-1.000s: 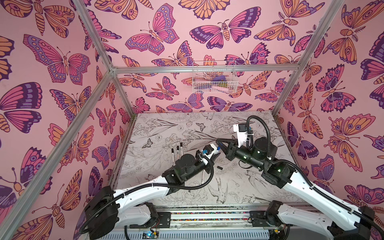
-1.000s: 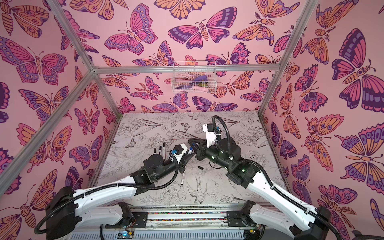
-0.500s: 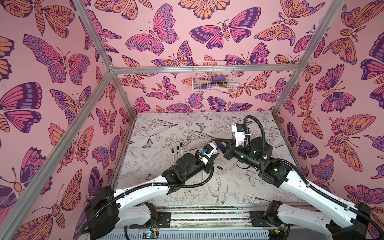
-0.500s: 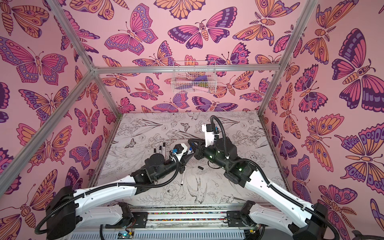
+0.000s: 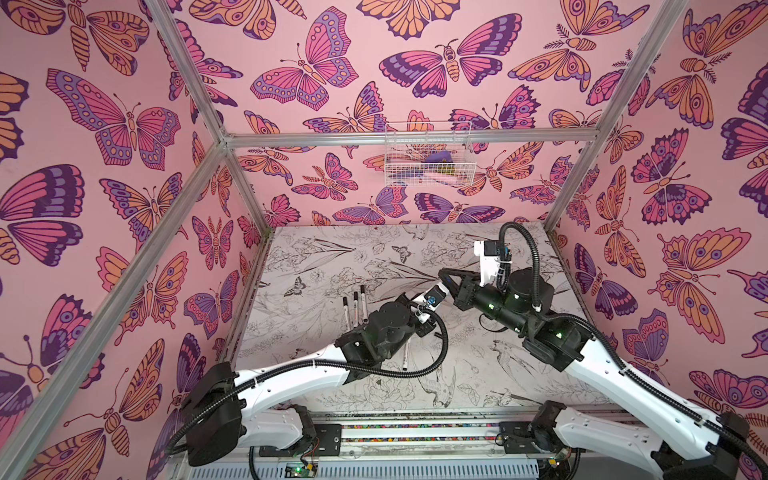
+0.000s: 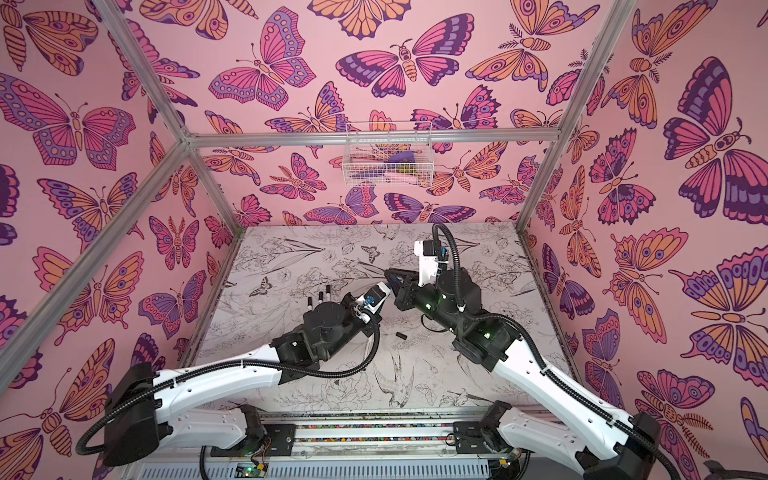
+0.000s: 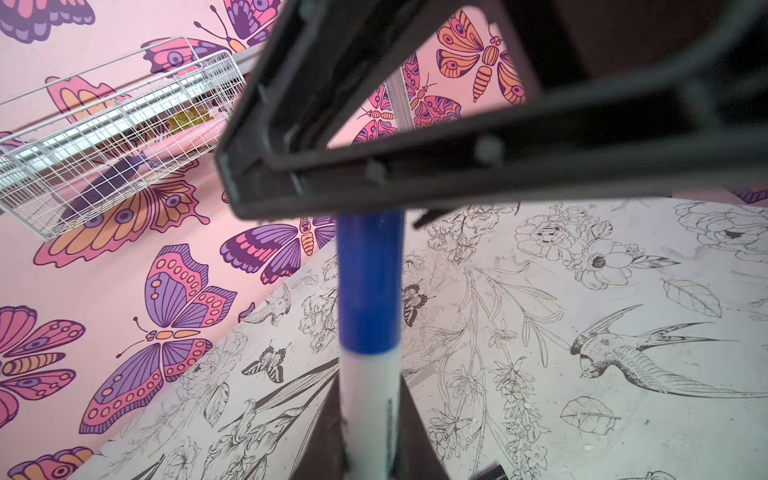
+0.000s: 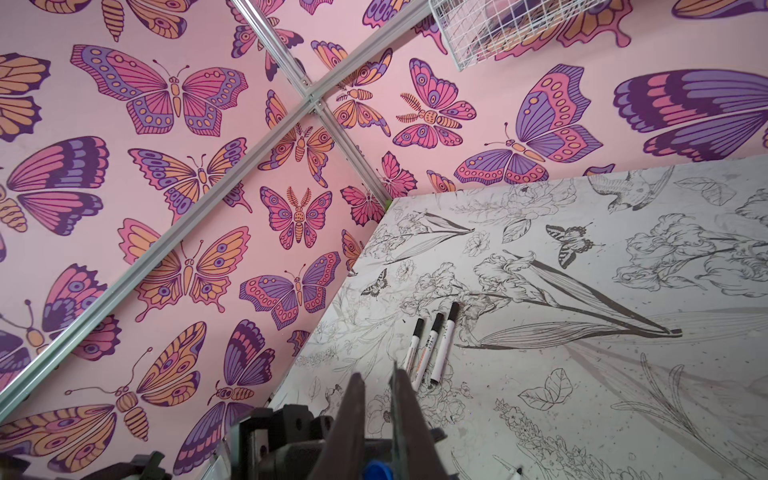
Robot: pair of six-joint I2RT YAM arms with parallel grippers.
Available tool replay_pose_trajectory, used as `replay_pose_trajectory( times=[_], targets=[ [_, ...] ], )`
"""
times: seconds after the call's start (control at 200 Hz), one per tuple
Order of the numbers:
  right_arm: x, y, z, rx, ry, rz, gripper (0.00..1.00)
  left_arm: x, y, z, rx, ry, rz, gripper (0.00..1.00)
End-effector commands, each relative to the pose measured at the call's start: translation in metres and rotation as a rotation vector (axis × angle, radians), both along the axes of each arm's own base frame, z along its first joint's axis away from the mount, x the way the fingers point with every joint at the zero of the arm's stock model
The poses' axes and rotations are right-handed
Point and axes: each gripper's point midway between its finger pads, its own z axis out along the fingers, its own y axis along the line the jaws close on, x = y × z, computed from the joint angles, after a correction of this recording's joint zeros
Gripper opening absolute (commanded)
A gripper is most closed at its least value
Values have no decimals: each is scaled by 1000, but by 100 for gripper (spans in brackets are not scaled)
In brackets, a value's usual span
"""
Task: Insert the pens into the pen caps
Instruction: 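Press the blue cap firmly while the left gripper holds the marker upright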
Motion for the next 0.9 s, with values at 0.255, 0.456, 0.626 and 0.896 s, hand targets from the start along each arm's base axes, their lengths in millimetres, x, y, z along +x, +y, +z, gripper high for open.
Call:
replay_pose_trajectory(
  times=[0.255,0.456,0.626,0.896],
  targets=[
    [-77,34,-184,-369,571,407,0,-91,22,209,-736,-211,-527,0],
    [-70,30,-188,-395,566,357,0,-82,46,221,-854,-109,-611,0],
    [-73,30,-192,-404,587,368,0,-61,72,221,-965,-67,-544,0],
    [-97,12,-223,-497,662,393,0,-57,79,217,-872,-122,-449,0]
  ],
)
